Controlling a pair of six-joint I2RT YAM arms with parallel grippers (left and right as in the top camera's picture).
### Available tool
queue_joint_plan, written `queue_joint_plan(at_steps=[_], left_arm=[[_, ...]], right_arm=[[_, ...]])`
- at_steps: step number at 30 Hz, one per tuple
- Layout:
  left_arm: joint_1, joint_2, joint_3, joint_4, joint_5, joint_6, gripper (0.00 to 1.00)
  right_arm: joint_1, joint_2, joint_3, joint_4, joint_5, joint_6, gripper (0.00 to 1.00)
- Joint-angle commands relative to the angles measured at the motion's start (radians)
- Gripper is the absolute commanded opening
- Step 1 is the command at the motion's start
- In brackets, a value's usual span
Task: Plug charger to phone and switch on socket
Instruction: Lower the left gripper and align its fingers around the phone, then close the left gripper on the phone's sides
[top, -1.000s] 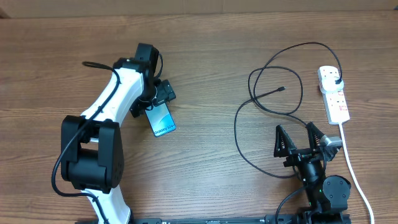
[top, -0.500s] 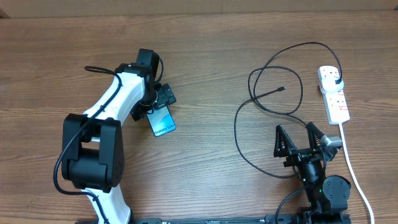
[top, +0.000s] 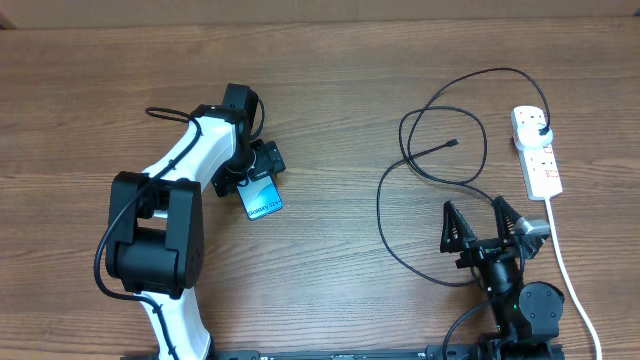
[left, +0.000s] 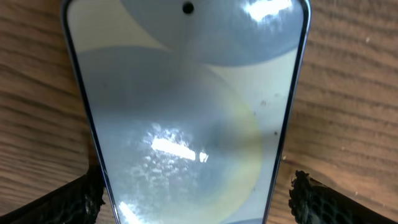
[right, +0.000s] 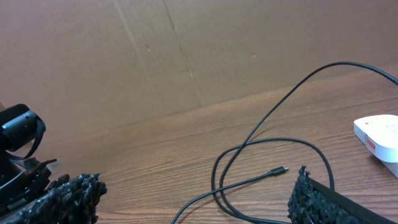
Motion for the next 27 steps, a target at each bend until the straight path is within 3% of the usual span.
queue_joint_plan(at_steps=[1, 15, 27], left_arm=[[0.0, 0.027, -0.011, -0.018, 0.064, 0.02, 1.0], [-0.001, 0.027, -0.011, -0.054, 0.064, 0.095, 0.84], [-0.002, 0.027, -0.011, -0.061, 0.065, 0.154, 0.77]], right_arm=[[0.001, -0.009, -0.011, 0.003, 0.006, 0.003, 1.0], [0.001, -0.009, -0.011, 0.003, 0.006, 0.003, 1.0], [0.001, -0.009, -0.011, 0.003, 0.006, 0.003, 1.0]])
